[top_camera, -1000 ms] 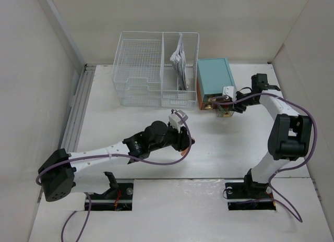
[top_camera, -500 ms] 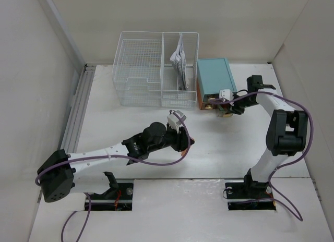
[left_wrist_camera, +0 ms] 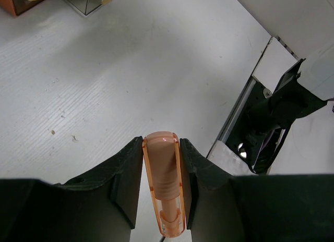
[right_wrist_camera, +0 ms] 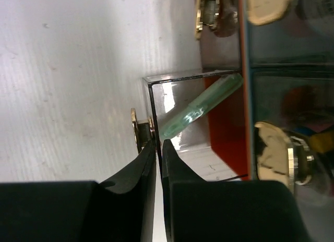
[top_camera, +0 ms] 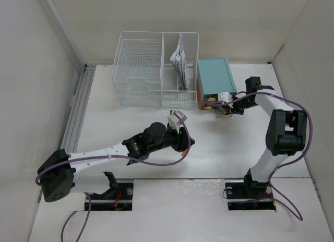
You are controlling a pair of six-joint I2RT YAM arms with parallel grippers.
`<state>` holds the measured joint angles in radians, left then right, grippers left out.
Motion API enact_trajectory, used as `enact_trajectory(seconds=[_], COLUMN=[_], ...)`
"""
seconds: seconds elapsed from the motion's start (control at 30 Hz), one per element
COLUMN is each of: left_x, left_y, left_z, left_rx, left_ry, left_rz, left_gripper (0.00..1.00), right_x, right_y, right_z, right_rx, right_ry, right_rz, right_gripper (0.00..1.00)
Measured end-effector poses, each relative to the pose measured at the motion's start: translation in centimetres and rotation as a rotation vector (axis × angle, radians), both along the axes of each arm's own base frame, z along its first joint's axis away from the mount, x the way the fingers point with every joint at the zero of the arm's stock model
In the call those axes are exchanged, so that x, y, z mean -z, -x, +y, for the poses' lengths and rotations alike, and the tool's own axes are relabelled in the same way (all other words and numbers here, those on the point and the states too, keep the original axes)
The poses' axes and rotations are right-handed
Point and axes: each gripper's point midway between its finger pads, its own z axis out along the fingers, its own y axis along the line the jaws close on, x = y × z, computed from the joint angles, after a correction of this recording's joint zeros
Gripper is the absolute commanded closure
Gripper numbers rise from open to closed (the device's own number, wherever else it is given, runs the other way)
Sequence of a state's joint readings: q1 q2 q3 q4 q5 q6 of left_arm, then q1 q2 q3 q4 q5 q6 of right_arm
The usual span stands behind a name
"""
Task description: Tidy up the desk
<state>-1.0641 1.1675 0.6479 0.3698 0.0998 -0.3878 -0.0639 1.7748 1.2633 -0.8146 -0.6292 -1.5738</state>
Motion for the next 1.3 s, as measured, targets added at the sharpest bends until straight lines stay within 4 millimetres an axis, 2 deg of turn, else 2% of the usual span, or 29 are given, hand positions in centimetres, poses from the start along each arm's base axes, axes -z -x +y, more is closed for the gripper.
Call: enact_trajectory(seconds=[0.37, 0.47, 0.53, 0.57, 0.6, 0.67, 0.77, 1.0, 1.17, 1.23, 1.27, 1.3], left_x=[0.0, -0.3, -0.5, -0.6, -0.8, -1.1, -1.3, 0.2, 0.6, 0.0, -0.3, -0.6], left_y=[-0.7, -0.9, -1.1, -1.2, -1.4, -2.1, -3.1, -5.9, -6.5, -6.9, -7.2, -7.6], left_z=[-1.8, -2.3, -2.7, -3.0, -3.4, -4.5, -6.2, -8.9, -9.9, -10.6, -10.9, -11.3], left_rx=[0.015, 0.022, 0.025, 0.027, 0.029, 0.031, 0.033, 0.031, 0.040, 0.044, 0.044, 0.045], left_ry=[-0.015, -0.014, -0.015, -0.014, -0.014, -0.014, -0.018, -0.046, -0.060, -0.053, -0.047, -0.045], left_rz=[0.006, 0.004, 0.000, -0.003, -0.004, -0.011, -0.016, 0.002, 0.006, -0.002, -0.009, -0.012], left_gripper=[1.00, 1.00, 1.00, 1.00, 1.00, 1.00, 1.00, 1.00, 1.00, 1.00, 1.00, 1.00], right_x=[0.3, 0.4, 0.4, 0.4, 0.4, 0.3, 0.1, -1.9, -2.4, -2.5, -2.8, -3.2], right_y=[4.3, 4.7, 4.9, 5.0, 5.1, 5.2, 5.8, 7.0, 7.5, 7.9, 8.1, 8.3], right_z=[-0.2, -0.3, -0.5, -0.5, -0.6, -1.0, -1.4, -0.9, -1.2, -1.5, -1.8, -2.0], right_rx=[-0.027, -0.030, -0.034, -0.035, -0.035, -0.026, -0.017, -0.030, -0.018, -0.009, 0.003, 0.011], right_ry=[0.027, 0.029, 0.030, 0.029, 0.030, 0.033, 0.032, -0.002, -0.017, -0.036, -0.045, -0.053], right_rz=[0.031, 0.035, 0.036, 0.036, 0.036, 0.031, 0.034, 0.010, 0.014, 0.024, 0.026, 0.017], right_gripper=[0.99, 0.99, 0.88, 0.77, 0.60, 0.41, 0.34, 0.34, 0.37, 0.50, 0.62, 0.87])
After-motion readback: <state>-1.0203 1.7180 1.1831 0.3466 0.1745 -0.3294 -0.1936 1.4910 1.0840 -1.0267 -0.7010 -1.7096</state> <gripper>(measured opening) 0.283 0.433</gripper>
